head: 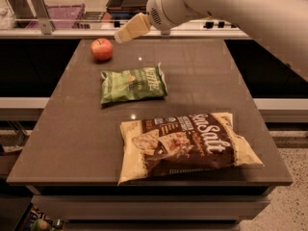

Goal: Pick apple

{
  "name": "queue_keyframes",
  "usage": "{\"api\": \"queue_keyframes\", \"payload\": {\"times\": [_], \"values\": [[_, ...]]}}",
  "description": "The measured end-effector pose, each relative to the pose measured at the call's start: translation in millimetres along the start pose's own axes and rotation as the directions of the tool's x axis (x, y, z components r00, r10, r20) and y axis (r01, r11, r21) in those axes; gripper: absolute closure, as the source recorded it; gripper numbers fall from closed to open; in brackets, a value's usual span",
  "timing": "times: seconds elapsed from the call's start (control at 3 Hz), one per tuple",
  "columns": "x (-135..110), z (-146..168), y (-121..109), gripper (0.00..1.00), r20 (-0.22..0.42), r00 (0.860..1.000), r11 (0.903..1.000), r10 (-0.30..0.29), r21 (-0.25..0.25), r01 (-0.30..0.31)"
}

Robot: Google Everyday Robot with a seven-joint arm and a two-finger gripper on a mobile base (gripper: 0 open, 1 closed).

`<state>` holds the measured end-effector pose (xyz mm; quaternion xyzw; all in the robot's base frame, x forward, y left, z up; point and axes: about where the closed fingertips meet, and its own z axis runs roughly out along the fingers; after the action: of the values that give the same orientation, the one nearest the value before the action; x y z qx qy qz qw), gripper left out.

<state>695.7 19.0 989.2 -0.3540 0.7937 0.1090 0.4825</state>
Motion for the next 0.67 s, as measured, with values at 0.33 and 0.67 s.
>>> {"api": "queue_keyframes", "payload": {"times": [0.33,0.67], "values": [[0.7,35.1,-11.3,0.0,0.007,1.0,0.9999,0.012,0.001,-0.012],[-2.8,64.9,-10.8,0.0,0.029,0.999,0.9992,0.014,-0.037,-0.013]]}}
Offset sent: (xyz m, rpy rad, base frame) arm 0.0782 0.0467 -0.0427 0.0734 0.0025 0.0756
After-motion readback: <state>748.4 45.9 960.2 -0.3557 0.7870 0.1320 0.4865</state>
